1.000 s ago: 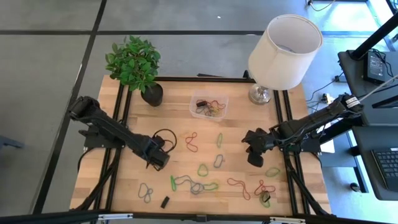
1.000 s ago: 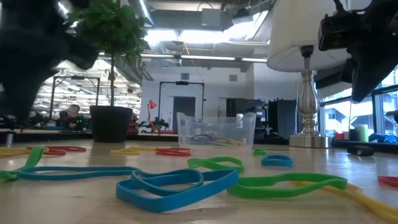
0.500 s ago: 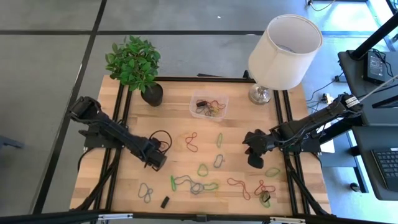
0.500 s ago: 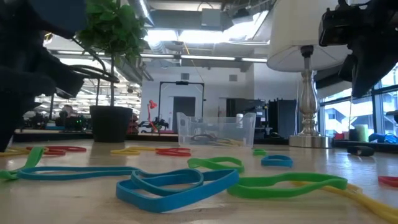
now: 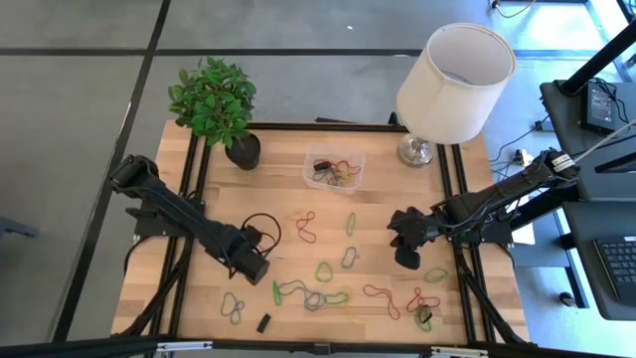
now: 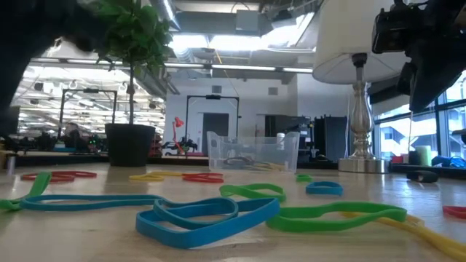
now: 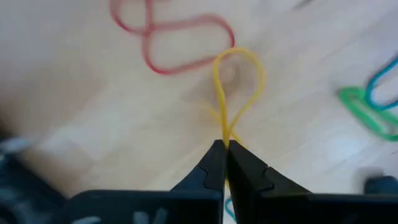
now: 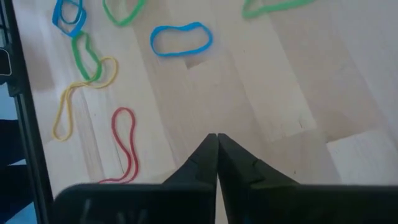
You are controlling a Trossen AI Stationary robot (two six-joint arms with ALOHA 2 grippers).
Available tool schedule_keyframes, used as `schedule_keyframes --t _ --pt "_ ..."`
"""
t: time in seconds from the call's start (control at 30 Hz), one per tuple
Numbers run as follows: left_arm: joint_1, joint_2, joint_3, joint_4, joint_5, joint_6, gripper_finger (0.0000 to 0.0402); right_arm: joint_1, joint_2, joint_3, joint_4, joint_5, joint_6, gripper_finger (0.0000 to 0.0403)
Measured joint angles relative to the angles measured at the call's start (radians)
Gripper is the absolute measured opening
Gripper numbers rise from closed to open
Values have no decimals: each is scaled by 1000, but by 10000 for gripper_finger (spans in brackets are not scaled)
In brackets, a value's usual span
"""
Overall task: Pick and place rubber bands into bin
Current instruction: Put the yellow rubber band into the transparent bin
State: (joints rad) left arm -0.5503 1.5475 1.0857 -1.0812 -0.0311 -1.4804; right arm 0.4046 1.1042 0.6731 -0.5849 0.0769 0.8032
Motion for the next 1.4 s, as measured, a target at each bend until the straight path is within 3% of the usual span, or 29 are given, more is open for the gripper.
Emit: schedule_keyframes --t 0.2,0.3,0.47,0.6,0.83,1.1,1.27,1.4 --pt "7 -2 190 -170 -197 74 3 0 0 0 1 0 0 13" --pt "41 -1 247 -161 -275 166 3 0 0 0 10 8 -3 13" --pt "172 -1 292 -100 -319 398 3 0 0 0 39 28 -23 13" --pt "324 -1 295 48 -301 690 3 0 0 0 58 35 -18 13" --pt "575 56 318 384 -181 1154 3 0 0 0 92 38 60 13" --pt "771 301 553 402 -62 1542 3 -2 9 0 105 169 143 13" --pt "852 444 653 397 -16 1668 3 -3 11 0 108 228 219 13" --pt "900 514 665 385 9 1720 11 -3 11 0 106 229 268 13"
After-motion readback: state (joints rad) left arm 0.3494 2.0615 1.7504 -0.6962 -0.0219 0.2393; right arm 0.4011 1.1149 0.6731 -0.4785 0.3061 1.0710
